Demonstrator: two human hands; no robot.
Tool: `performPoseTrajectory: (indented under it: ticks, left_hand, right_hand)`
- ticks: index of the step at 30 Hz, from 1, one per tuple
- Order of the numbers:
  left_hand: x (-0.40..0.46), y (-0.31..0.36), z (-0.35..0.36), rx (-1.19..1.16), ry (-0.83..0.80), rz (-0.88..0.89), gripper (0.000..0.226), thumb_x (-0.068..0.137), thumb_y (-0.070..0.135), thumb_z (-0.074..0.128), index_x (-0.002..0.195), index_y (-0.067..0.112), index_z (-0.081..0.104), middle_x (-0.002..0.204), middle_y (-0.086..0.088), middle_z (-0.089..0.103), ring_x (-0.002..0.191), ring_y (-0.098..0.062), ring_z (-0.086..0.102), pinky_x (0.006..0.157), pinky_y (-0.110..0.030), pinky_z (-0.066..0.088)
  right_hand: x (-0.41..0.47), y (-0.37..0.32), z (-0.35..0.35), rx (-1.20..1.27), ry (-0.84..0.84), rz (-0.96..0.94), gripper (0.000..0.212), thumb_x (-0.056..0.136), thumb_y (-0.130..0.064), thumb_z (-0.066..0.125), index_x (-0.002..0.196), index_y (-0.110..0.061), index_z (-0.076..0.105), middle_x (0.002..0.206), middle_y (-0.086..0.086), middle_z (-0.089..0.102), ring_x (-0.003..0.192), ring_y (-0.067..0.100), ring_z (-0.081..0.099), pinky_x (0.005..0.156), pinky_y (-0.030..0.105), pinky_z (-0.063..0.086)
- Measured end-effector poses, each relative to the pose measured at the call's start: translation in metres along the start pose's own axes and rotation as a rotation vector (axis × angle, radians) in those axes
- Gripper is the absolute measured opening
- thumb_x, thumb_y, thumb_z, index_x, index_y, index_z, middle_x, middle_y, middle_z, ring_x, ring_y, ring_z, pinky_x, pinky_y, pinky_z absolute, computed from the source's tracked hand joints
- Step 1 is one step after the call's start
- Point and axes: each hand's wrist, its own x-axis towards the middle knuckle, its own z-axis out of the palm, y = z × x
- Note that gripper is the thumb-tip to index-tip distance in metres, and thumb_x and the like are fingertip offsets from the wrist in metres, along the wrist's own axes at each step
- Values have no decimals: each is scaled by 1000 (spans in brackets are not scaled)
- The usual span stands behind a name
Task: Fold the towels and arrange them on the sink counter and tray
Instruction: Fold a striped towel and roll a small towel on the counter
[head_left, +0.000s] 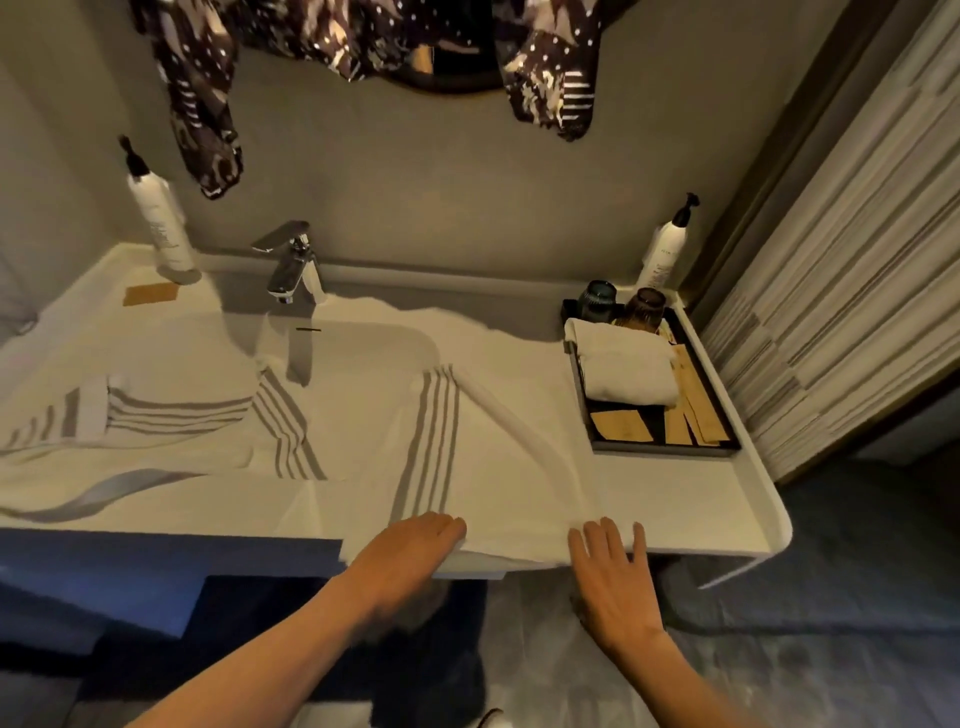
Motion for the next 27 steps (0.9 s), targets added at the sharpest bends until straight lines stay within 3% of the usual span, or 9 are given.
performPoseTrajectory:
  ticks: [3,8,12,14,16,20,23,25,27]
  left_hand:
    - [1,0,15,107,-34,51,44,63,39,75,100,30,52,92,11,61,77,-10,59,64,-20,43]
    - [1,-10,47,307,-59,-148,99,38,35,91,129,15,56,125,-16,66,110,-36,66,86,-54,56]
    - [-2,-12,39,241,7,-145,68,39,16,94,104,15,72,101,-7,73,86,-26,72,67,-35,60]
    - [-2,-16,18,137,50,-167,43,59,17,88,95,17,65,90,-1,68,78,-21,66,59,-29,51]
    - [-4,-21,-3,23,47,-198,27,86,15,66,111,12,59,108,-7,63,96,-26,62,77,-37,51]
    - [-14,-2,-24,-100,208,-154,36,93,42,49,115,14,52,107,-3,56,92,-23,53,79,-36,42]
    - [-4,32,-3,-145,175,-146,92,74,72,55,147,19,35,132,-1,52,113,-22,51,98,-37,43]
    - [17,42,17,-75,117,-229,101,77,62,59,156,22,12,138,-3,48,121,-24,50,104,-39,41]
    - [32,32,25,-93,87,-341,80,89,36,60,155,23,17,134,-3,52,118,-27,54,96,-39,46]
  right_hand:
    - [-3,-3,15,-6,13,39,90,40,-11,92,119,-6,49,113,25,66,107,48,62,92,71,38]
    - [17,-4,0,-18,93,-5,36,71,-10,54,107,-9,54,97,18,60,83,40,55,60,48,47]
    - [22,18,-22,55,42,-145,49,50,-6,79,94,-16,60,83,7,58,69,29,56,54,35,39]
    - [22,27,-36,143,47,-140,31,69,-13,72,97,-17,61,89,6,59,77,29,57,62,36,41]
    - [17,29,-45,336,60,-84,15,86,-15,58,101,-16,60,95,5,59,84,26,55,70,38,46]
    - [27,23,-71,785,2,73,9,93,-17,48,97,-21,56,90,0,63,80,15,60,72,38,55]
    - [48,16,-91,991,65,139,7,93,-17,53,92,-21,59,84,-3,65,75,11,62,68,27,54]
    - [61,17,-104,1059,81,106,11,92,-14,54,88,-18,64,81,-2,66,71,14,63,62,24,54]
    - [69,27,-113,1104,-4,88,15,90,-13,53,84,-13,66,77,6,66,63,19,63,56,30,54]
